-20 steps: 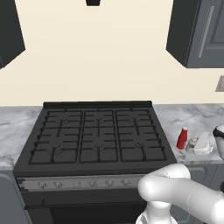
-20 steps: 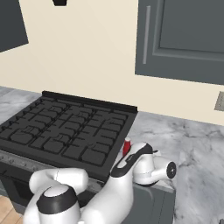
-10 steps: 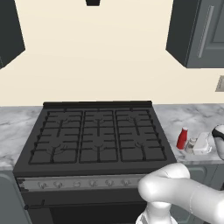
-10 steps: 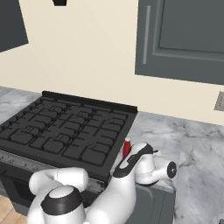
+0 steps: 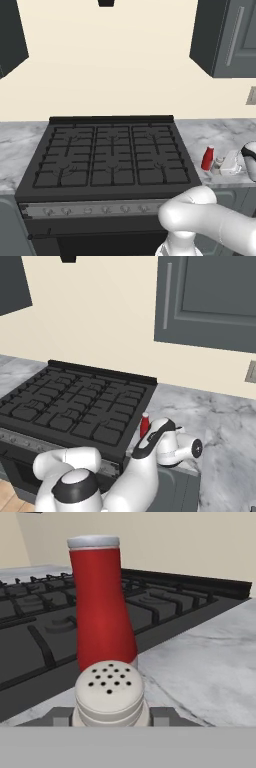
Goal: Take 2 condiments from the cabinet and move them on the counter near the stove.Make sure the condiments are lined up with each other, next to each other.
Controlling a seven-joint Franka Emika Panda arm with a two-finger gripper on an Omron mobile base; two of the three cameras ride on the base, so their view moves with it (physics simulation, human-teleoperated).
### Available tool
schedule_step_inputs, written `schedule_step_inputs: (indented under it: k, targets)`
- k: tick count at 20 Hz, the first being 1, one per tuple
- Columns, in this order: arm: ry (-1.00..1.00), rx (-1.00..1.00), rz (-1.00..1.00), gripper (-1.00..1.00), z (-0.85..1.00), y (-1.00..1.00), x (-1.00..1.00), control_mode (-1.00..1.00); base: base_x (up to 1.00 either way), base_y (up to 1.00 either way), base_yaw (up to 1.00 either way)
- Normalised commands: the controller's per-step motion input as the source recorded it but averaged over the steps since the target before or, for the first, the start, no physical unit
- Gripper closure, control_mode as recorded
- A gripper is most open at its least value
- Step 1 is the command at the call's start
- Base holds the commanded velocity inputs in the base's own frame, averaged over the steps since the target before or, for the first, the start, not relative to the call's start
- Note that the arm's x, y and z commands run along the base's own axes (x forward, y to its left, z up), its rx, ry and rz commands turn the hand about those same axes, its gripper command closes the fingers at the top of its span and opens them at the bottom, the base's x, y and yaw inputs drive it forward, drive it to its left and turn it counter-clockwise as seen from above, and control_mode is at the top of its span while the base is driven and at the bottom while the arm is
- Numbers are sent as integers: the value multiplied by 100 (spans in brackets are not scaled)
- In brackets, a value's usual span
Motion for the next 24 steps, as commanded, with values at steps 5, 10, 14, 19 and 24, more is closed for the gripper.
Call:
schedule_step_inputs:
  k: [5, 10, 14, 19, 24]
  targets:
    - [0, 0, 0, 100, -5, 0, 2, -100, 0, 0, 0]
    - [0, 0, 0, 100, 0, 0, 0, -100, 0, 0, 0]
    - [0, 0, 0, 100, 0, 0, 0, -100, 0, 0, 0]
    - [0, 0, 0, 100, 0, 0, 0, -100, 0, 0, 0]
    - [0, 0, 0, 100, 0, 0, 0, -100, 0, 0, 0]
